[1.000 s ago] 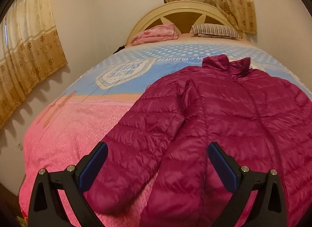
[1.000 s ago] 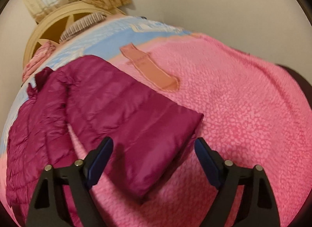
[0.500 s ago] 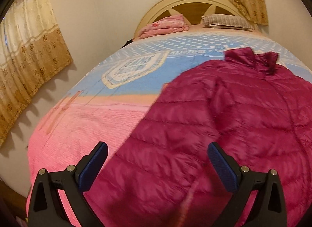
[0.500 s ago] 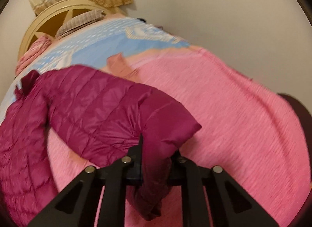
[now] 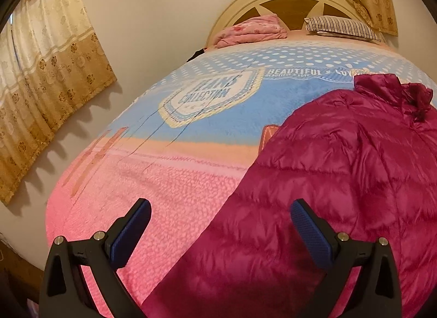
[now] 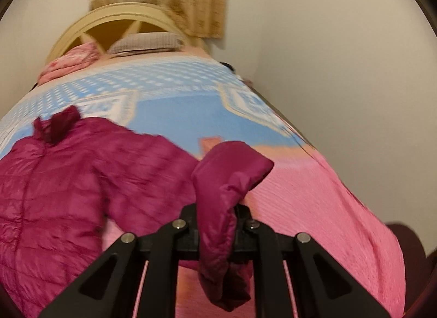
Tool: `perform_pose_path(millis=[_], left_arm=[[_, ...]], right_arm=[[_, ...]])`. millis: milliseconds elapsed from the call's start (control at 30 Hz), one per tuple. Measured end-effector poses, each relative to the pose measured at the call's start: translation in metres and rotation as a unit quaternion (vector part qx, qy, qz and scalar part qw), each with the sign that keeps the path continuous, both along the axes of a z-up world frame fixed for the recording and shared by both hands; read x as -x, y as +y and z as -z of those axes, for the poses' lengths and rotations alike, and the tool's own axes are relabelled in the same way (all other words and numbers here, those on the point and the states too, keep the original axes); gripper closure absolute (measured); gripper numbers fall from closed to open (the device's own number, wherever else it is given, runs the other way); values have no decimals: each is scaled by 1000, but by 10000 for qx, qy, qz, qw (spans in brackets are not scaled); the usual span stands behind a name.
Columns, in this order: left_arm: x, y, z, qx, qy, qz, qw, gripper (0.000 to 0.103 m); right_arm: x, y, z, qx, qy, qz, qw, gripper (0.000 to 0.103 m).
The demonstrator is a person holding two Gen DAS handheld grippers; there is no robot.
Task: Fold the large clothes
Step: 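Grasp the jacket sleeve with the right gripper and fold it across the body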
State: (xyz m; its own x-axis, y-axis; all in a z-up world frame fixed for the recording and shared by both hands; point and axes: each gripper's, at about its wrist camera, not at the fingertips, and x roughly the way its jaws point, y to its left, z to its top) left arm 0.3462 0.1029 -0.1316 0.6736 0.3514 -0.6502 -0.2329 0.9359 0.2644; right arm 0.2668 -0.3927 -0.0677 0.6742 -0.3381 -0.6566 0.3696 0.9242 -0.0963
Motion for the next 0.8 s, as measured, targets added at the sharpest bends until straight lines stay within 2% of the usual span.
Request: perform_pose_path(millis=[333,500,633,800], left_arm=[[-24,-10,8,154,63,71,9998,1],[-25,10,13,141,113,-22,9998,1],[-18,36,14,12,77,-278,9996,1],[-8,69,21,116,66,-623,9980,1]], right_arm=[[-61,108,5,227,9,-1089,9938,90],[-78,160,10,381,83,-1540,9873,90],[-93,200,22,448,198,-1855,9814,90],[-104,245,40,571,334,-2199,9733,90]])
